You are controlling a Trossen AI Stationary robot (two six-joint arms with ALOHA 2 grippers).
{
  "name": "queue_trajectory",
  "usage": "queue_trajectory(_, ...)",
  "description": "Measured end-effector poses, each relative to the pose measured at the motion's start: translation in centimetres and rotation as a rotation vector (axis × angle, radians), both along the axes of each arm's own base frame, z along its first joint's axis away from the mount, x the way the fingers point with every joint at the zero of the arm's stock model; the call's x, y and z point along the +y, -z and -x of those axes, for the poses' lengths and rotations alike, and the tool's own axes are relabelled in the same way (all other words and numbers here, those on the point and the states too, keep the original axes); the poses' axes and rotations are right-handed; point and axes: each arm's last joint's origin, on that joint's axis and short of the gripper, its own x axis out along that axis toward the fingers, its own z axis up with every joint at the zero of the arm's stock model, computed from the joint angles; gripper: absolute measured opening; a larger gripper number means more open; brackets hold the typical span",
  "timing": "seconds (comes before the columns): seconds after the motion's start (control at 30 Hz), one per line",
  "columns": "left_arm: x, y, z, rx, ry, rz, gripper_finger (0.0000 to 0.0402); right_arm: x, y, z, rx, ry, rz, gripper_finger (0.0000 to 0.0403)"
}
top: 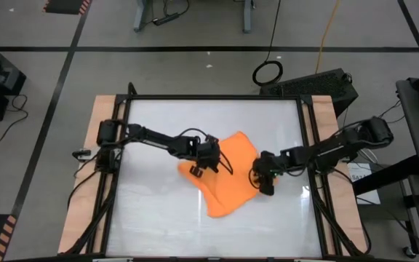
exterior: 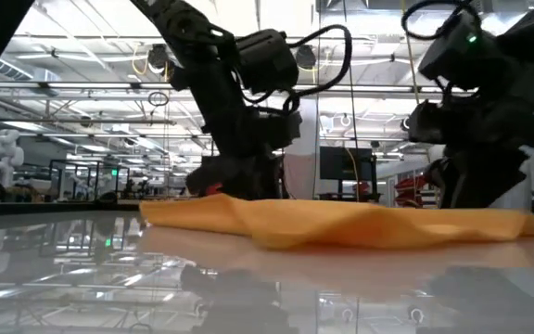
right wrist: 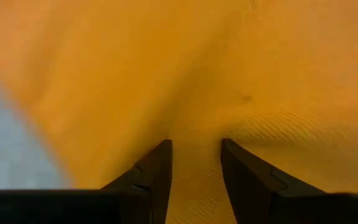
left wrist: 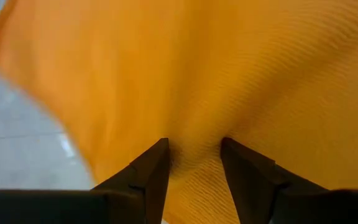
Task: Roll towel
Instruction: Fold the orange microfiber cloth
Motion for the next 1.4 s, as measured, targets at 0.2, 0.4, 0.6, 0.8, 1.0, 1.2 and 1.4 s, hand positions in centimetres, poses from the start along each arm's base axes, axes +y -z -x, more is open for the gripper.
queue_trajectory(0.2, 2.3, -0.4, 0.0, 0.029, 0.036, -0.157, 0.0155, 2.7, -0.2, 0.1, -0.023, 0.032, -0.114, 0.0130)
queue_trajectory(0.4, 2.4, -3.0, -0.7, -0.005, 0.038, -0.257, 0.0155, 3.9, -1.2, -0.4, -0.071, 0.087, -0.120, 0.0130)
queue_trajectory(0.6, -0.4, -7.1, -0.2, -0.083, 0.037, -0.146, 0.0155, 4.0, -3.2, -0.8, -0.103, 0.001, 0.033, 0.0130)
queue_trajectory(0.8, -5.6, -9.8, 2.4, -0.053, 0.100, 0.200, 0.0155, 4.8, -4.1, 0.1, -0.098, -0.196, 0.136, 0.0130)
queue_trajectory(1.0, -12.1, -9.4, 4.3, 0.044, 0.141, 0.287, 0.0155, 6.2, -3.8, 1.7, -0.030, -0.338, 0.186, 0.0130)
queue_trajectory(1.2, -16.7, -7.0, 5.3, 0.091, 0.141, 0.224, 0.0155, 7.7, -3.6, 2.9, -0.010, -0.419, 0.188, 0.0130)
queue_trajectory(1.4, -18.1, -3.1, 4.9, 0.144, 0.108, 0.155, 0.0155, 8.7, -3.6, 3.6, -0.017, -0.416, 0.203, 0.0130)
